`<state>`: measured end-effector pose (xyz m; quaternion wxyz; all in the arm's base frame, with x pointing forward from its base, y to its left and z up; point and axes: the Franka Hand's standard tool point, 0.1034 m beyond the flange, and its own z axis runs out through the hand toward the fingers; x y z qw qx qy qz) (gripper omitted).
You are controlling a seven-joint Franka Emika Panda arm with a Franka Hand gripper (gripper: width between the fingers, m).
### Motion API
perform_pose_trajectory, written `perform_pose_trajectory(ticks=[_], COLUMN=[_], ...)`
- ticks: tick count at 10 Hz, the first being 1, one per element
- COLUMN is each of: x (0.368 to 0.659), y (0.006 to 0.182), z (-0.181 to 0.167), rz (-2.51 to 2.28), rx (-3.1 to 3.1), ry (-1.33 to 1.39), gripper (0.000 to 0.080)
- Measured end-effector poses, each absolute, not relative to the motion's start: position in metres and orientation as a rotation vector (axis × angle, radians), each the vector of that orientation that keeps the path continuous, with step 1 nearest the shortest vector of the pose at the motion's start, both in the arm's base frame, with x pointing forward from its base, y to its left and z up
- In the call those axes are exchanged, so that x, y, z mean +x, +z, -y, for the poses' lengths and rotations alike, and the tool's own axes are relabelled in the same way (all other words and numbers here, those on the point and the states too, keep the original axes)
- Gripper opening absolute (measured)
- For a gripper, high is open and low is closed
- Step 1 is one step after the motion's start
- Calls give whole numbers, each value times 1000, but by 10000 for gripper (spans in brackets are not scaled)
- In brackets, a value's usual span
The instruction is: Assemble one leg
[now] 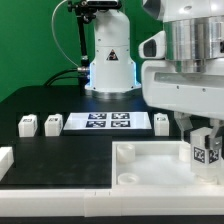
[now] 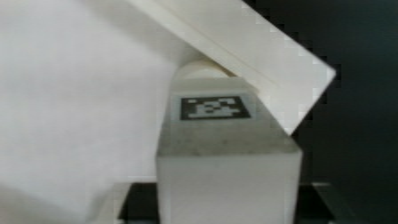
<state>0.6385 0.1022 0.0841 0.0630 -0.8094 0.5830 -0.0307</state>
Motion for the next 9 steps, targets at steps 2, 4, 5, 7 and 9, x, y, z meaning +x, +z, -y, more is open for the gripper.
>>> perform_pose_trajectory(ticks=[2, 4, 5, 7, 9], x=[636, 636, 636, 640, 641], y=[84, 83, 83, 84, 83], z=[-101, -101, -102, -103, -102], rz=[-1941, -1878, -1872, -1111, -821], rx=[-2290, -2345, -2351, -2847, -2949], ry=[-63, -69, -69, -71, -86], gripper=[292, 294, 488, 633, 646])
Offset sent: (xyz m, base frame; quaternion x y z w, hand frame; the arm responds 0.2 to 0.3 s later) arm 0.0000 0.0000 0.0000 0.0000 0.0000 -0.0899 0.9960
